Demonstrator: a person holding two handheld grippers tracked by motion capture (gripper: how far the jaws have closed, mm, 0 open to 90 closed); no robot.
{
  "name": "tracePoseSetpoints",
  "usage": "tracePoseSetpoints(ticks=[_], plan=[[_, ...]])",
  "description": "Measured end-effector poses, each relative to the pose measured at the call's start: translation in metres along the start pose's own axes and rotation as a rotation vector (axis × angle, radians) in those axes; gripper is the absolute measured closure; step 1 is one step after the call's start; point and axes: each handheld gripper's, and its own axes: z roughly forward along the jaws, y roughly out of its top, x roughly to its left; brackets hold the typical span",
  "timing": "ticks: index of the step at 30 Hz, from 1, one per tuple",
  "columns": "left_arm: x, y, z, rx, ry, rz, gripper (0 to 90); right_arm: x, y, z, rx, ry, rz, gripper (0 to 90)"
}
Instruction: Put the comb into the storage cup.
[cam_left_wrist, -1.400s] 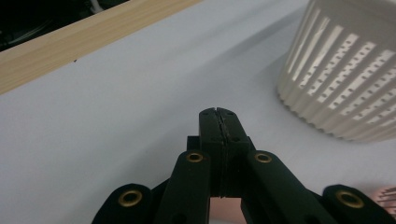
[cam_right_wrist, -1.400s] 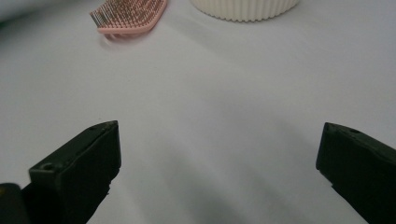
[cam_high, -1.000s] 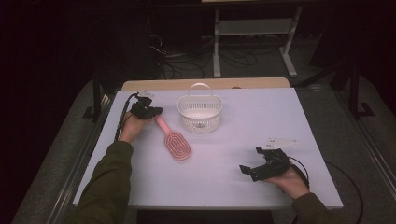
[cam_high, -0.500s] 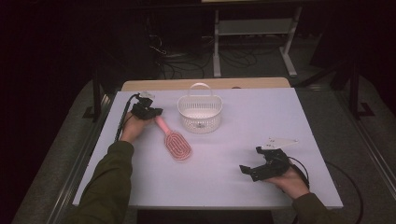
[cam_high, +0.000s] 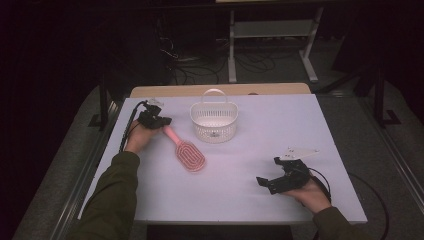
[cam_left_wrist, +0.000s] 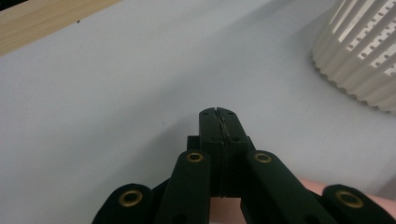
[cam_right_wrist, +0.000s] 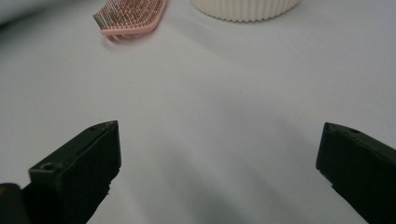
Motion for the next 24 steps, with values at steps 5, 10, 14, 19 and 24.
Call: tracePoseSetpoints(ticks=[5, 10, 14, 19, 24], plan=[[0.001, -0.001, -0.003, 0.018, -0.003, 0.011, 90.0, 0.0, 0.0, 0.0, -0.001, -0.001, 0.002, 0.0], [0.001, -0.002, -0.006, 0.036, -0.005, 0.013, 90.0, 0.0, 0.0, 0.0, -0.001, -0.001, 0.001, 0.0], [0.001, -0.003, -0.009, 0.057, -0.008, 0.019, 90.0, 0.0, 0.0, 0.0, -0.001, -0.001, 0.001, 0.0], [0.0, -0.005, -0.013, 0.079, -0.021, 0.033, 90.0, 0.001, 0.0, 0.0, 0.0, -0.002, 0.001, 0.0], [0.0, -0.008, -0.016, 0.088, -0.021, 0.04, 90.0, 0.0, 0.0, 0.0, 0.001, -0.002, 0.002, 0.0]])
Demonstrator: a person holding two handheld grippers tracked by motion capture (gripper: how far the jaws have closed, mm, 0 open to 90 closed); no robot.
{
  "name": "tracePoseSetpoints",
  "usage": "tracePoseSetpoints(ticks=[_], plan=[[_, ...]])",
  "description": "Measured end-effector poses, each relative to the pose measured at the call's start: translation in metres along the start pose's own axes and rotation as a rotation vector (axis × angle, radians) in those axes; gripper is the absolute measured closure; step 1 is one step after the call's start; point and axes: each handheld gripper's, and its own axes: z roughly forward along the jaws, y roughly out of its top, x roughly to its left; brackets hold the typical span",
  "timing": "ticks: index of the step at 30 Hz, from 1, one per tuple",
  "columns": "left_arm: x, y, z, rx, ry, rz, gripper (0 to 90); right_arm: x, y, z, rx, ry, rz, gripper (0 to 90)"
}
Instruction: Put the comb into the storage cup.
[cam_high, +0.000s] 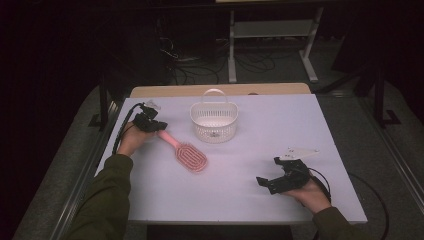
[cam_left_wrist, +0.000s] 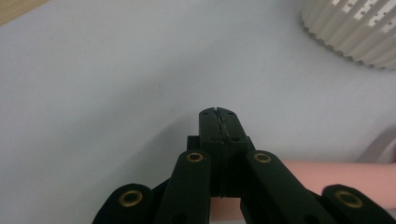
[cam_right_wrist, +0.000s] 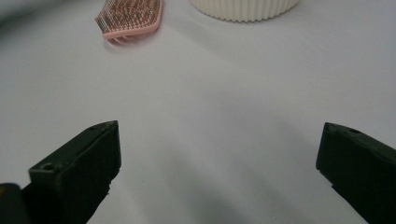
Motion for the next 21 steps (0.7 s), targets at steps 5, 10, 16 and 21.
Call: tracePoseSetpoints(ticks=[5, 10, 16, 21], plan=[[0.0, -0.004, -0.004, 0.006, -0.006, 0.0, 90.0, 0.0, 0.0, 0.0, 0.001, 0.0, -0.001, 0.0], [-0.003, -0.007, -0.008, 0.018, -0.012, 0.011, 90.0, 0.0, 0.0, 0.0, 0.002, 0.0, 0.0, 0.0], [-0.006, -0.009, -0.013, 0.037, -0.016, 0.022, 90.0, 0.0, 0.0, 0.0, 0.004, 0.0, -0.002, 0.0], [-0.009, -0.009, -0.017, 0.049, -0.022, 0.036, 90.0, 0.0, 0.0, 0.001, 0.004, 0.0, -0.001, 0.0]])
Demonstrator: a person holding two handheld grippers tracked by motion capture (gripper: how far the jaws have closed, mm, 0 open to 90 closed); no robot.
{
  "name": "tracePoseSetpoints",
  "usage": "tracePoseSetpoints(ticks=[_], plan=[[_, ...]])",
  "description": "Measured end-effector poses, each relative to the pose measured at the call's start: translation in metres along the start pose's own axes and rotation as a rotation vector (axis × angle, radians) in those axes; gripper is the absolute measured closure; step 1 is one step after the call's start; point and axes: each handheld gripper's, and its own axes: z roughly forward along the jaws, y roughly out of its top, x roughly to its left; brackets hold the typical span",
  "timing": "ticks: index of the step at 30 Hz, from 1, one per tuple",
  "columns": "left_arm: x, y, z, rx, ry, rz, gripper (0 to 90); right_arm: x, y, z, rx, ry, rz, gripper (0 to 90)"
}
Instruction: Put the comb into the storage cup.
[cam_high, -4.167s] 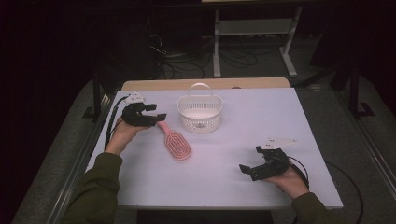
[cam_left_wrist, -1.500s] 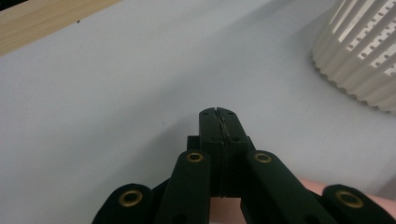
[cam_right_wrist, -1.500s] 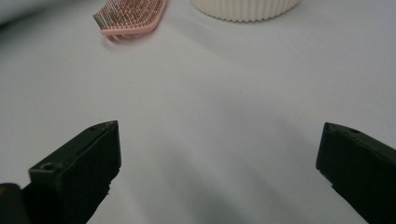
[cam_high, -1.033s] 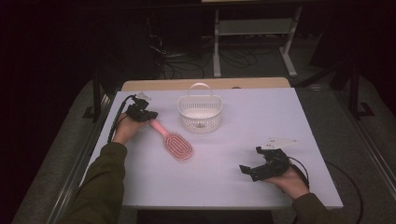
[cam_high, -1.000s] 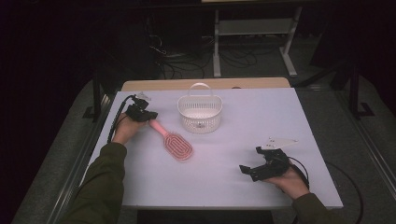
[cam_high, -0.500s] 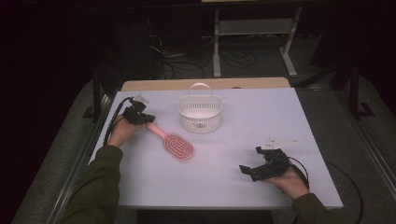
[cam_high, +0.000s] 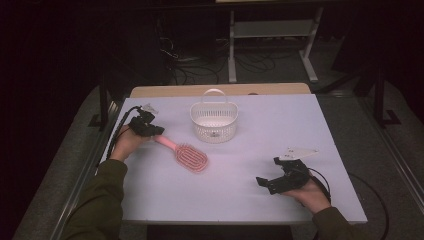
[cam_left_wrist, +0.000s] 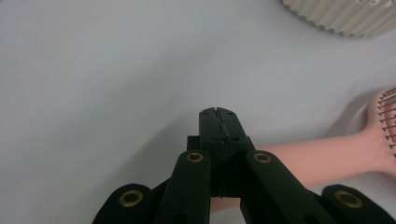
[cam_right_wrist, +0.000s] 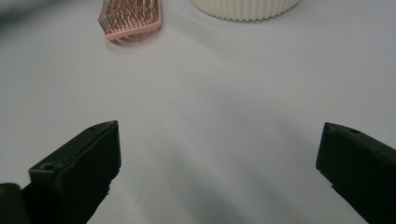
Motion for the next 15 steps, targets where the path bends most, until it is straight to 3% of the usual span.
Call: tracePoseSetpoints(ticks=[15], plan=[[-0.002, -0.019, -0.006, 0.032, -0.032, -0.001, 90.0, 0.0, 0.0, 0.001, 0.003, 0.0, 0.001, 0.0]])
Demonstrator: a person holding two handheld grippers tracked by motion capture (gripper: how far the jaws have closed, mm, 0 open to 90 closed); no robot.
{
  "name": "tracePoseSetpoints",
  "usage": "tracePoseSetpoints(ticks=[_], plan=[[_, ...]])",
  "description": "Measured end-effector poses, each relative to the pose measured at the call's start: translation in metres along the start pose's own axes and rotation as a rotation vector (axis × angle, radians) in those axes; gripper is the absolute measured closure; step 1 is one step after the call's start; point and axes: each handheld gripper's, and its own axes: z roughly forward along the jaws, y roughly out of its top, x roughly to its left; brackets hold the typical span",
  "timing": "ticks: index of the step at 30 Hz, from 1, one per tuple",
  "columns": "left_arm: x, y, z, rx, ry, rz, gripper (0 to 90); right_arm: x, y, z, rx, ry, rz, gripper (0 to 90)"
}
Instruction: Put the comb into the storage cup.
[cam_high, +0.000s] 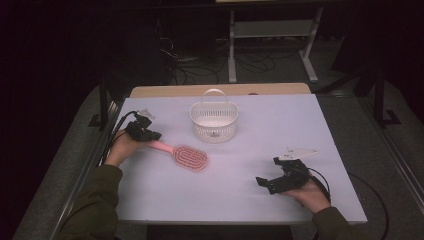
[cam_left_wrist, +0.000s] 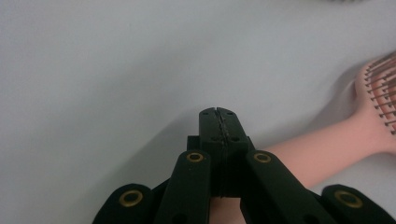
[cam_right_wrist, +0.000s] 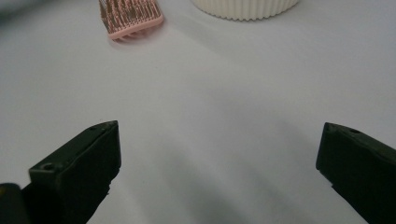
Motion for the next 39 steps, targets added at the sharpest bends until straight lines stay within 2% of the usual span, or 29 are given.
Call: tracePoseSetpoints(ticks=[8, 25, 34, 39], plan=[[-0.003, -0.012, -0.007, 0.008, -0.029, 0.006, 90.0, 0.0, 0.0, 0.001, 0.002, 0.001, 0.001, 0.0], [-0.013, -0.031, -0.021, 0.043, -0.058, 0.033, 90.0, 0.0, 0.0, 0.001, 0.005, 0.003, 0.003, 0.0], [-0.023, -0.042, -0.028, 0.03, -0.086, 0.028, 90.0, 0.001, 0.0, 0.002, 0.005, 0.004, 0.002, 0.0], [-0.029, -0.048, -0.032, 0.03, -0.101, 0.039, 90.0, 0.001, 0.0, 0.001, 0.005, 0.005, 0.003, 0.0]])
